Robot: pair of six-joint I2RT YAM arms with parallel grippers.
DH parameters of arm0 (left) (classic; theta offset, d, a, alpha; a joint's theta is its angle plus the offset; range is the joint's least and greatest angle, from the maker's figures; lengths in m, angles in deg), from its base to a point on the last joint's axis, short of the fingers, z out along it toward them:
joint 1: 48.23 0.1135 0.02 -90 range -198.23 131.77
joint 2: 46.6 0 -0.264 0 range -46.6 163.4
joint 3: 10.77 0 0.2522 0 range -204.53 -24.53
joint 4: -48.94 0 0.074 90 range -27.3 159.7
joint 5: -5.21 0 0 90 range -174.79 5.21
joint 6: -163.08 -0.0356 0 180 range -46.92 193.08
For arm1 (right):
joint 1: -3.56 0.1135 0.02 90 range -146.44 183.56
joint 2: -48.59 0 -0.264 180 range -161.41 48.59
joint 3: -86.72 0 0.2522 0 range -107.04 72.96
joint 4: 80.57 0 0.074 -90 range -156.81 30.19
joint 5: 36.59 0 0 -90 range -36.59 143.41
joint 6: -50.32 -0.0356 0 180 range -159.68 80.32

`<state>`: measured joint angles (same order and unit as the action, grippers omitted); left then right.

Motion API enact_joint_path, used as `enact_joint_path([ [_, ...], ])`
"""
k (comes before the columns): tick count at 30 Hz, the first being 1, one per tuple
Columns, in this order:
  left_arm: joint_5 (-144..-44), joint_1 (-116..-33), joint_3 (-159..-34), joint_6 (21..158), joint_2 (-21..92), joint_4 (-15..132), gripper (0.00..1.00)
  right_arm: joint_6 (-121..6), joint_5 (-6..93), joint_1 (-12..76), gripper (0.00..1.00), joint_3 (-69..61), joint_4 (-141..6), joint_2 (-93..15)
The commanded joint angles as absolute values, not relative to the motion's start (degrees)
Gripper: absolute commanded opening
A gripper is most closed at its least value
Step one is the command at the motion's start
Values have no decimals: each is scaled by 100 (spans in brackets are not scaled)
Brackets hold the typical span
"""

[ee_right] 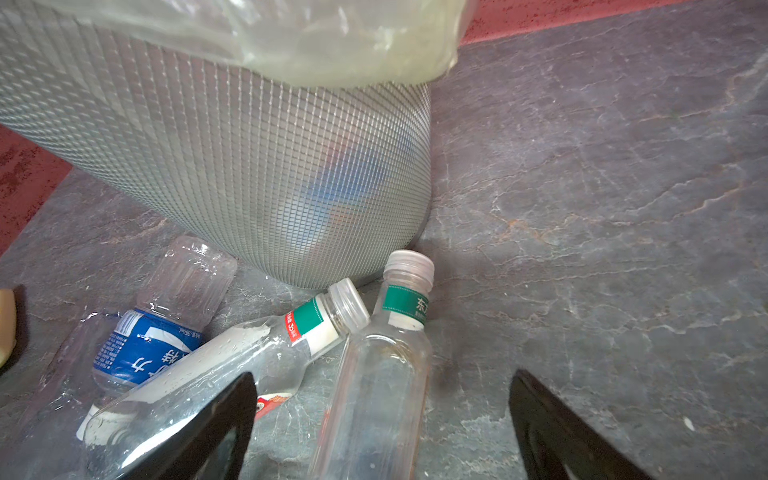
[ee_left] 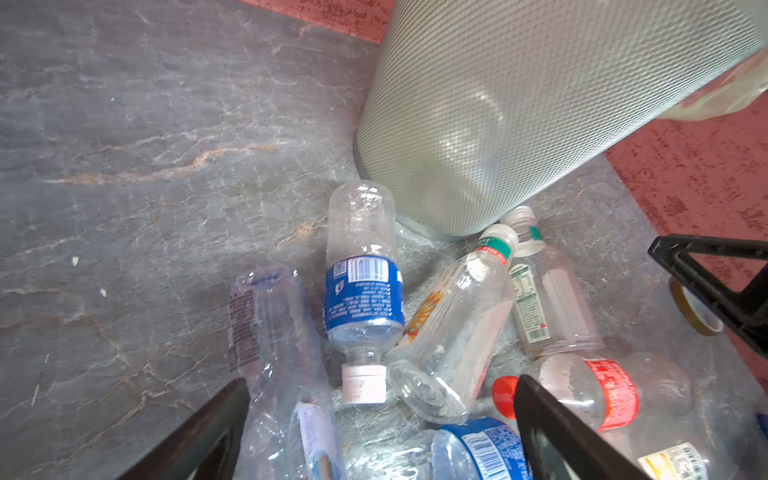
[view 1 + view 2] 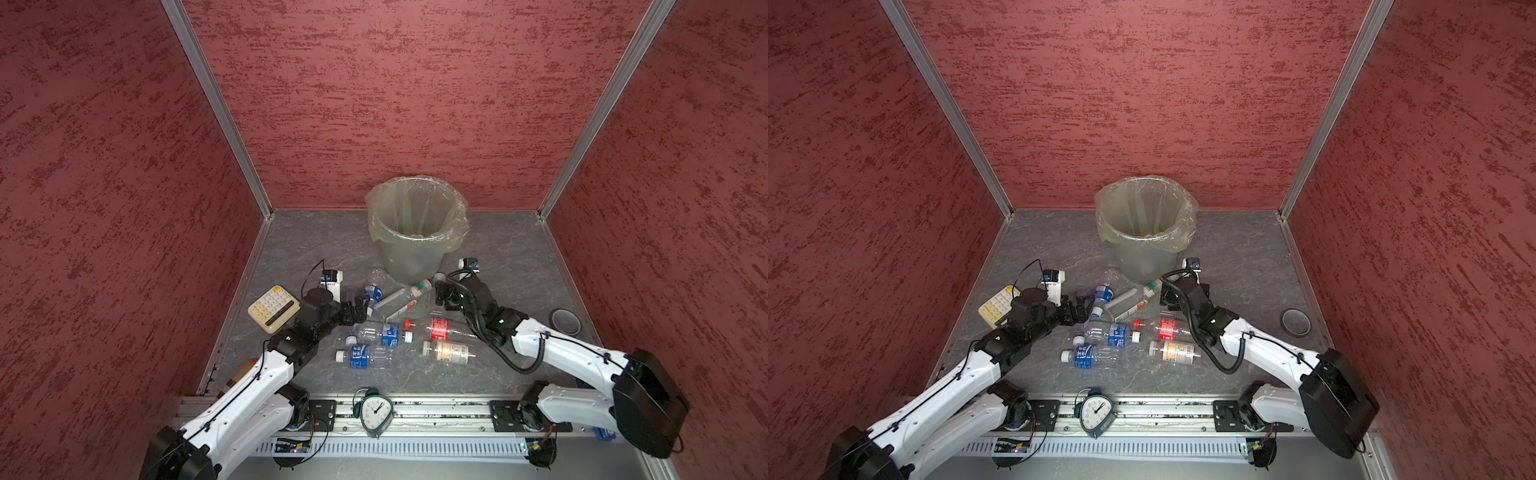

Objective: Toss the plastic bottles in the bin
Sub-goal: 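Lower the right gripper around the upright green-label bottle beside the bin and close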

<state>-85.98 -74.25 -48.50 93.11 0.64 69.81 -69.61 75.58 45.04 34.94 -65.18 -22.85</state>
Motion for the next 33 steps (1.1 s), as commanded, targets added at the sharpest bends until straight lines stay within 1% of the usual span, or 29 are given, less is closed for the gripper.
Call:
enact_joint_path([
  [1, -8541, -7394, -4641, 9282, 183, 6601, 99, -7235, 7758, 4566, 95, 3223, -6255, -2536],
  [19, -8738, -7265, -4713, 9329, 420, 6489, 99, -7528, 7558, 4593, 96, 2479, -5987, -4076],
  [31, -8824, -7178, -4698, 9355, 427, 6464, 99, -7588, 7485, 4602, 95, 2295, -5856, -4479],
  [33, -8828, -7169, -4684, 9360, 417, 6479, 99, -7589, 7485, 4599, 94, 2269, -5818, -4521],
])
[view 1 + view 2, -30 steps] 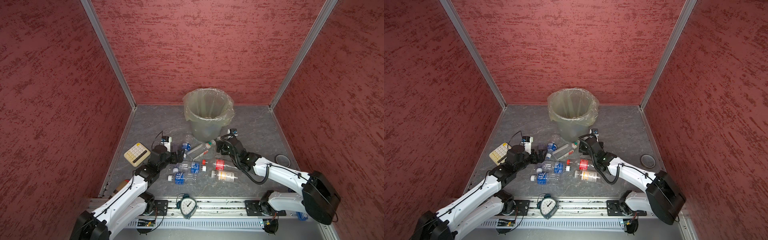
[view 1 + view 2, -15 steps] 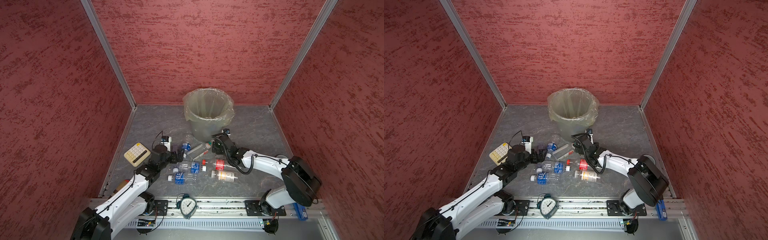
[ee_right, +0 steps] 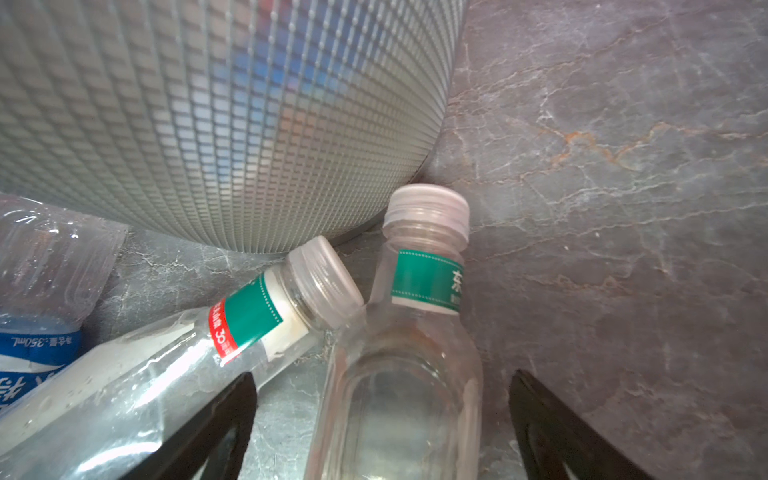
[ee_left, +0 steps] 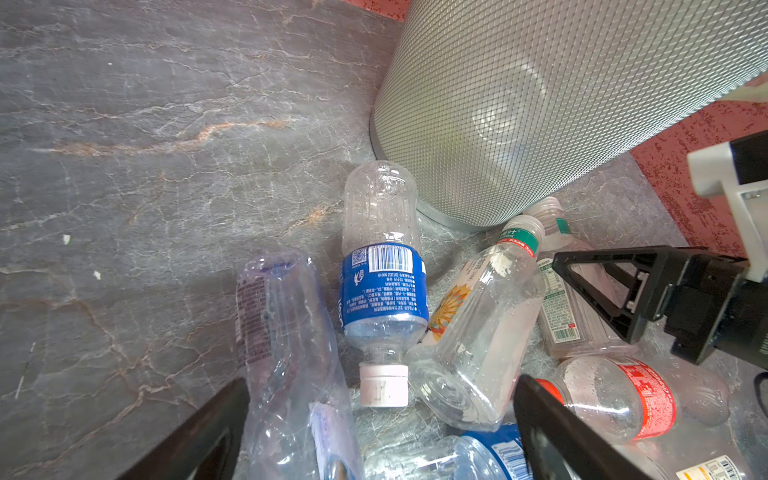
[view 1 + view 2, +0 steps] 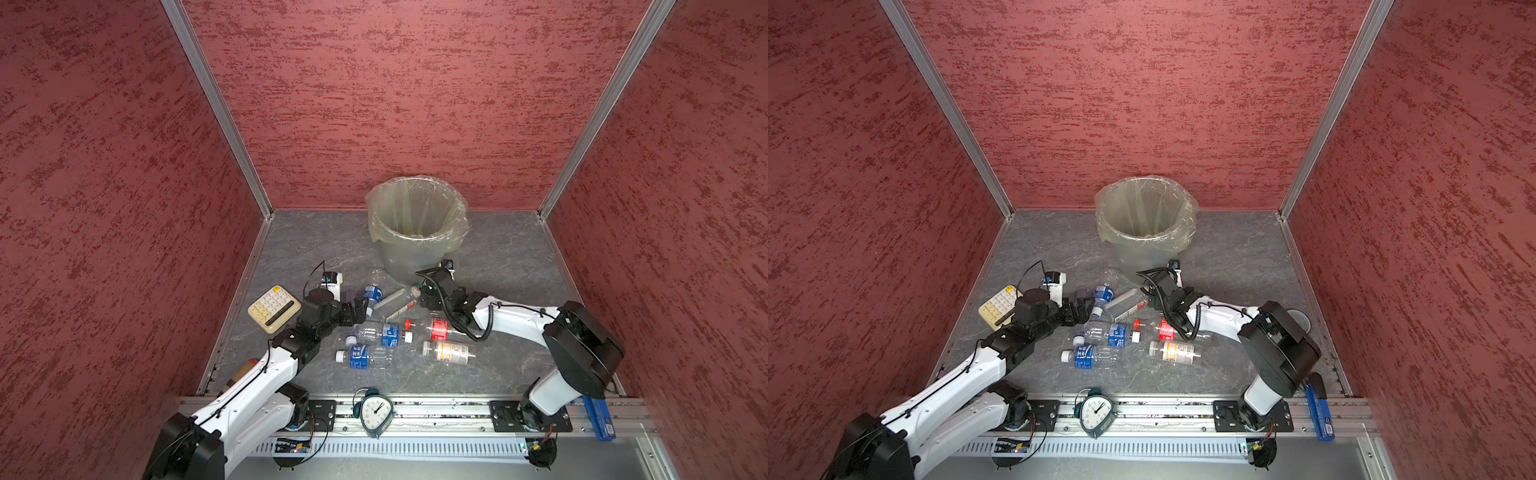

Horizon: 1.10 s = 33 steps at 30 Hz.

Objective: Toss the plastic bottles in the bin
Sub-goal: 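Lower the right gripper around the upright green-label bottle beside the bin and close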

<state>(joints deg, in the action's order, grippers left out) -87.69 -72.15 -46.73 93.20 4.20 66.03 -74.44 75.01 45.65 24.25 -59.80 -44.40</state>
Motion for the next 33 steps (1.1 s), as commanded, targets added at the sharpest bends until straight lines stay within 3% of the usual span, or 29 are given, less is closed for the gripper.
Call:
enact_joint_path([
  [1, -8838, -7161, -4686, 9356, 406, 6475, 99, -7589, 7488, 4600, 93, 2256, -5799, -4538],
  [10, -8861, -7134, -4686, 9373, 419, 6456, 99, -7613, 7460, 4601, 81, 2241, -5739, -4649],
  [22, -8874, -7078, -4725, 9391, 585, 6454, 99, -7704, 7580, 4601, 76, 2209, -5598, -4725],
  [33, -8916, -7038, -4752, 9409, 712, 6411, 99, -7752, 7812, 4595, 56, 2290, -5529, -4549],
])
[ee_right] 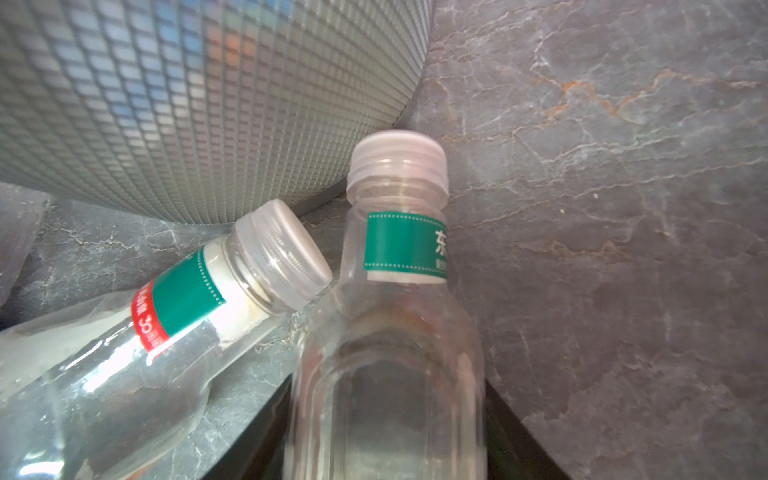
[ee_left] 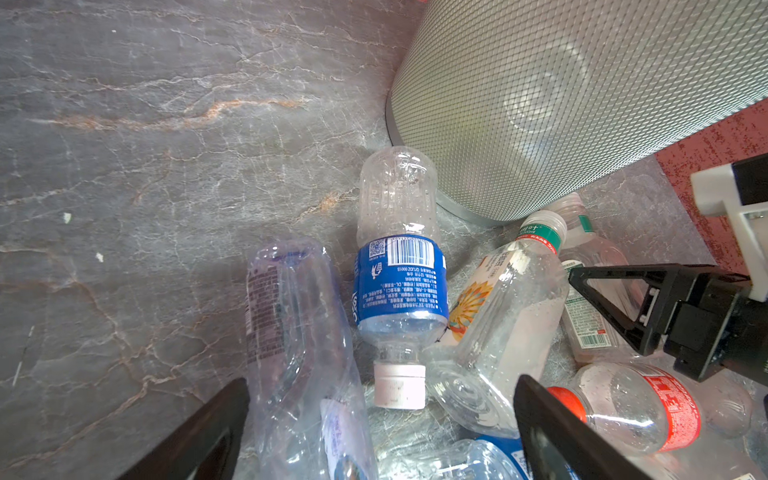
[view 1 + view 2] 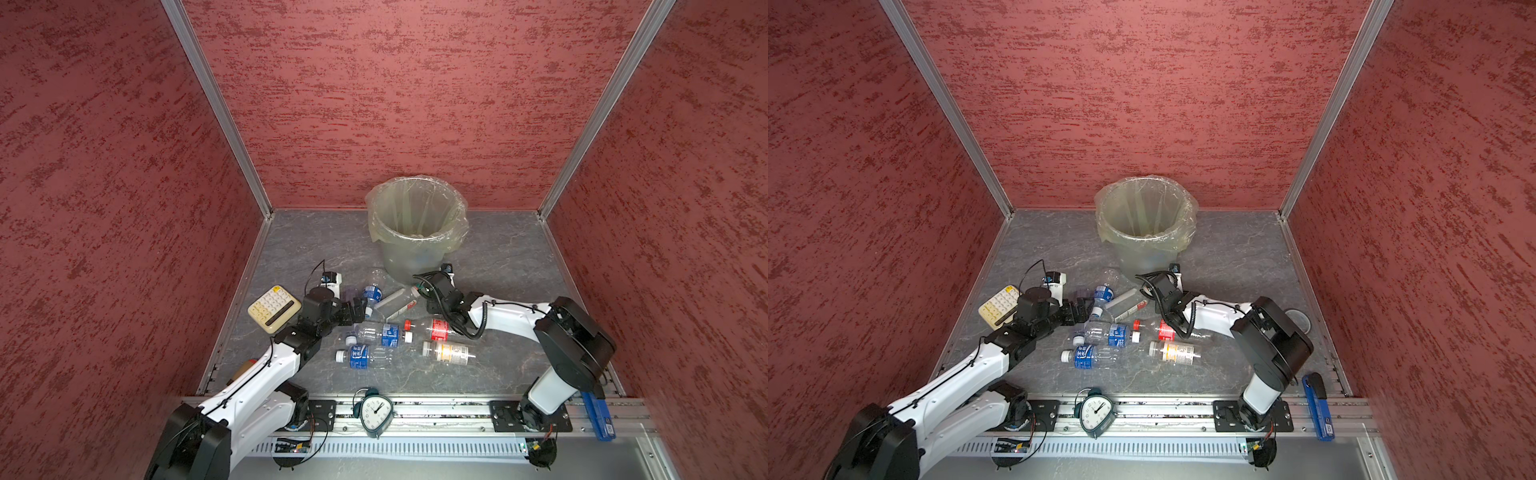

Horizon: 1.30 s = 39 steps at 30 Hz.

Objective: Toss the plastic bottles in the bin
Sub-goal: 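Lower the right gripper around the upright green-label bottle beside the bin and close, then lift the green-label bottle with the right gripper up toward the bin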

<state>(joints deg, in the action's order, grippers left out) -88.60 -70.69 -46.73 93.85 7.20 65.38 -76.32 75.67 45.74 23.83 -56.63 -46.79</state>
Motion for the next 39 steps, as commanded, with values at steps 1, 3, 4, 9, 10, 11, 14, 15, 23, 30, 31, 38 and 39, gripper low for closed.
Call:
enact_joint_path([
  [1, -8917, -7038, -4756, 9409, 701, 6411, 99, -7756, 7843, 4594, 54, 2313, -5534, -4521],
  [3, -8918, -7029, -4756, 9417, 701, 6419, 99, -7775, 7902, 4593, 52, 2367, -5529, -4440],
  [4, -8926, -7029, -4757, 9409, 694, 6412, 99, -7774, 7919, 4590, 51, 2390, -5532, -4407],
  [9, -8959, -7022, -4730, 9417, 652, 6375, 99, -7785, 8056, 4597, 48, 2535, -5525, -4166],
  [10, -8962, -7021, -4723, 9411, 644, 6373, 100, -7787, 8073, 4593, 48, 2564, -5527, -4123],
  [11, -8970, -7024, -4721, 9416, 635, 6365, 99, -7790, 8098, 4590, 47, 2590, -5506, -4075],
  [14, -8984, -7024, -4704, 9400, 594, 6358, 99, -7808, 8141, 4592, 47, 2662, -5467, -3952],
  [15, -8995, -7020, -4695, 9399, 571, 6347, 99, -7809, 8161, 4593, 47, 2696, -5463, -3897],
  [23, -9054, -7021, -4607, 9382, 362, 6270, 99, -7766, 8324, 4590, 46, 2969, -5386, -3420],
  [30, -9063, -7029, -4589, 9378, 349, 6252, 99, -7740, 8449, 4588, 46, 3317, -5358, -2711],
  [31, -9068, -7029, -4589, 9374, 349, 6244, 99, -7738, 8443, 4597, 46, 3383, -5383, -2581],
  [38, -9066, -7028, -4588, 9381, 433, 6201, 99, -7691, 8505, 4593, 46, 3833, -5371, -1683],
  [39, -9068, -7029, -4589, 9375, 447, 6198, 99, -7666, 8490, 4592, 46, 3903, -5364, -1518],
])
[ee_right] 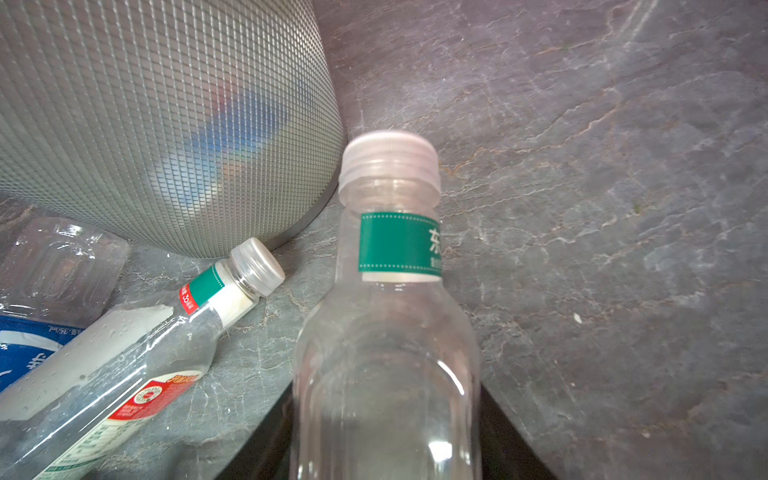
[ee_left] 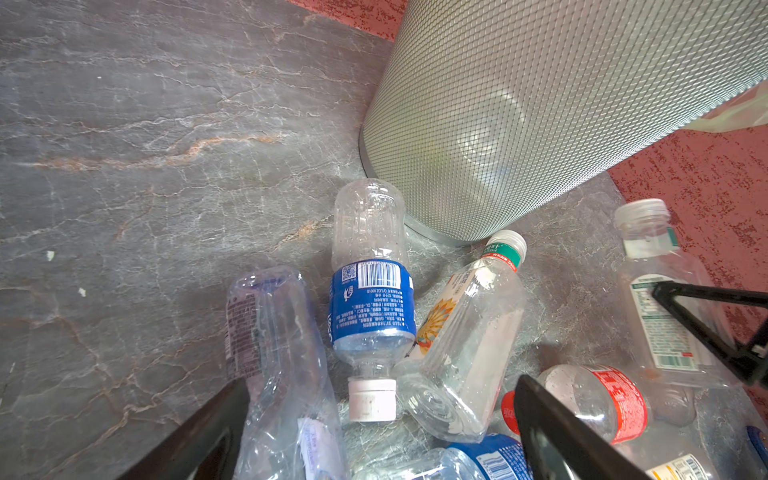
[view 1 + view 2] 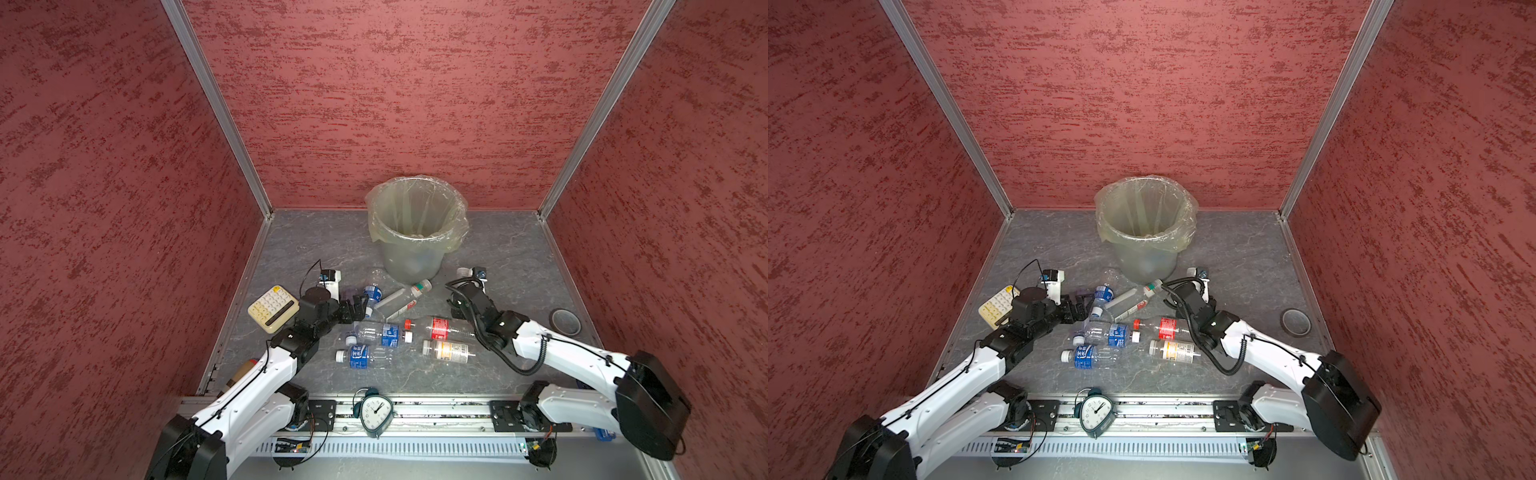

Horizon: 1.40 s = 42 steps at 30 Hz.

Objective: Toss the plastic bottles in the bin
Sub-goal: 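Lift the green-label bottle with the right gripper up toward the bin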

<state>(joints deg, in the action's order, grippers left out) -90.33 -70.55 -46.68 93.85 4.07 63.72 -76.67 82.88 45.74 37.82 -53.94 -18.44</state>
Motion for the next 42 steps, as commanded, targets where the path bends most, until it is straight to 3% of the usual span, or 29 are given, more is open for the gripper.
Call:
enact_joint_path([
  [1, -9077, -7029, -4595, 9374, 470, 6185, 99, -7634, 8480, 4601, 45, 3952, -5353, -1363],
  [15, -9007, -7080, -4620, 9365, 691, 6112, 99, -6927, 8211, 4811, 44, 4703, -5796, 613],
  [25, -8890, -7108, -4633, 9356, 703, 6136, 99, -6638, 8228, 4882, 44, 4887, -5885, 1428],
  [36, -8866, -7135, -4642, 9347, 716, 6146, 100, -6440, 8296, 5027, 44, 4536, -5836, 1616],
  [42, -8865, -7134, -4642, 9342, 649, 6173, 99, -6174, 8113, 5090, 43, 3629, -6108, 1367],
])
